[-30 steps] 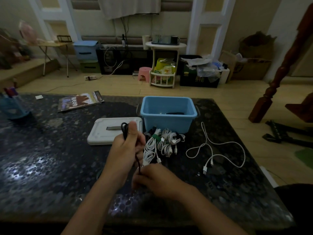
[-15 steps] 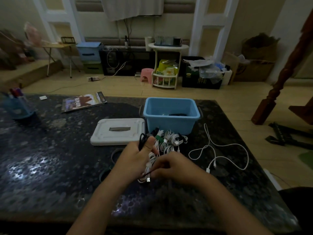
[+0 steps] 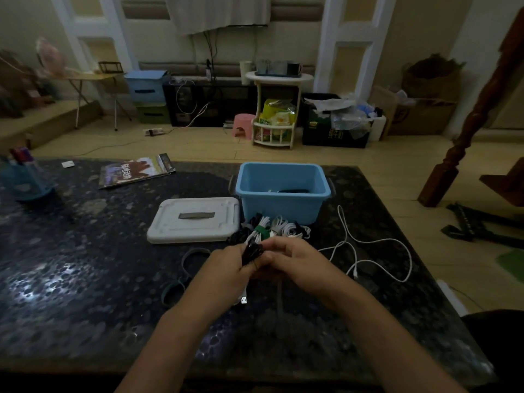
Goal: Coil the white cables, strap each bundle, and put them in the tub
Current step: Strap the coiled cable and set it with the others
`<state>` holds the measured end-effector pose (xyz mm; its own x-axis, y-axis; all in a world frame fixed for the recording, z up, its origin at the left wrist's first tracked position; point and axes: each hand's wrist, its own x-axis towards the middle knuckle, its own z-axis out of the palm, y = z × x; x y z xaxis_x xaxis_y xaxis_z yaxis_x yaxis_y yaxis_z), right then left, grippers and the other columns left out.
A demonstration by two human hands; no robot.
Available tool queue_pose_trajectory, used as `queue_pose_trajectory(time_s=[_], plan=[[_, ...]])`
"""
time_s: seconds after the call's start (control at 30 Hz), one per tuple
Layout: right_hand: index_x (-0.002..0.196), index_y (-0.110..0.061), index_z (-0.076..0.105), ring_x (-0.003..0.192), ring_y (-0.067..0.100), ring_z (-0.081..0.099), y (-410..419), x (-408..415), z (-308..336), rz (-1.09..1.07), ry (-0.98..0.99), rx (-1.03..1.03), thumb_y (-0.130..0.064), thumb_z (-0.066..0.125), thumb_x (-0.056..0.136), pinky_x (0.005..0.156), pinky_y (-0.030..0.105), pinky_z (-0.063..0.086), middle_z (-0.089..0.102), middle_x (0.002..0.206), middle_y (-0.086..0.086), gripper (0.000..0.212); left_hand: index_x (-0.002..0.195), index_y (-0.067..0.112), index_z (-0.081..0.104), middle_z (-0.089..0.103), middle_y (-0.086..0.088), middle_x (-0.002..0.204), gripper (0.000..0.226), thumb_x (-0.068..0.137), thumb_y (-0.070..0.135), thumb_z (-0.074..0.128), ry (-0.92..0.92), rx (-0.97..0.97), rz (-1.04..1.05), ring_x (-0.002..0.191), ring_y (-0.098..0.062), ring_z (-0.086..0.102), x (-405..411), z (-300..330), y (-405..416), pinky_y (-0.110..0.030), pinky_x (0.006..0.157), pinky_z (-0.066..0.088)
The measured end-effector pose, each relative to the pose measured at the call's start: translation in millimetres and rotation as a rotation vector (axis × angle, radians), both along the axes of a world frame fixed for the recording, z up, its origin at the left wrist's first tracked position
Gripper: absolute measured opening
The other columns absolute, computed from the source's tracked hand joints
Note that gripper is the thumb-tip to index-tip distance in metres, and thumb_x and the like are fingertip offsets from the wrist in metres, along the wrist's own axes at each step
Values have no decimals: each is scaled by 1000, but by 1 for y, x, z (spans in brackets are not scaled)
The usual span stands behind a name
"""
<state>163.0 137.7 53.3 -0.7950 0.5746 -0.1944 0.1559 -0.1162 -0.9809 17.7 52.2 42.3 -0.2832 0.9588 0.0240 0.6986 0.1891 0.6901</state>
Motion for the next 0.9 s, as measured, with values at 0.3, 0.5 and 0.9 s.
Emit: queue_pose_trajectory(time_s=[0.3,0.5,0.9], plan=[[100,-25,67,85,4,67,-12,-8,-15,-166,-243,525,-48,60,95,73,26,54,71,91,-7,24,109,36,61,68,15,97,34,81,30,80,11,-43,-27,85,1,62,3,-11,-2,-9,69,43],[97,-17,67,82,9,62,-13,-12,-10,-282,-219,668,-32,52,102,72,29,46,69,88,-3,22,77,41,60,67,17,72,26,74,29,83,-44,61,11,68,6,61,-2,-4,1,-10,56,38],[96,-17,54,83,18,55,-30,-20,-12,-298,-263,919,-36,33,108,75,37,41,60,89,-1,31,66,31,50,59,-1,78,30,85,20,69,66,31,26,64,-7,51,-1,-17,7,-19,53,31]])
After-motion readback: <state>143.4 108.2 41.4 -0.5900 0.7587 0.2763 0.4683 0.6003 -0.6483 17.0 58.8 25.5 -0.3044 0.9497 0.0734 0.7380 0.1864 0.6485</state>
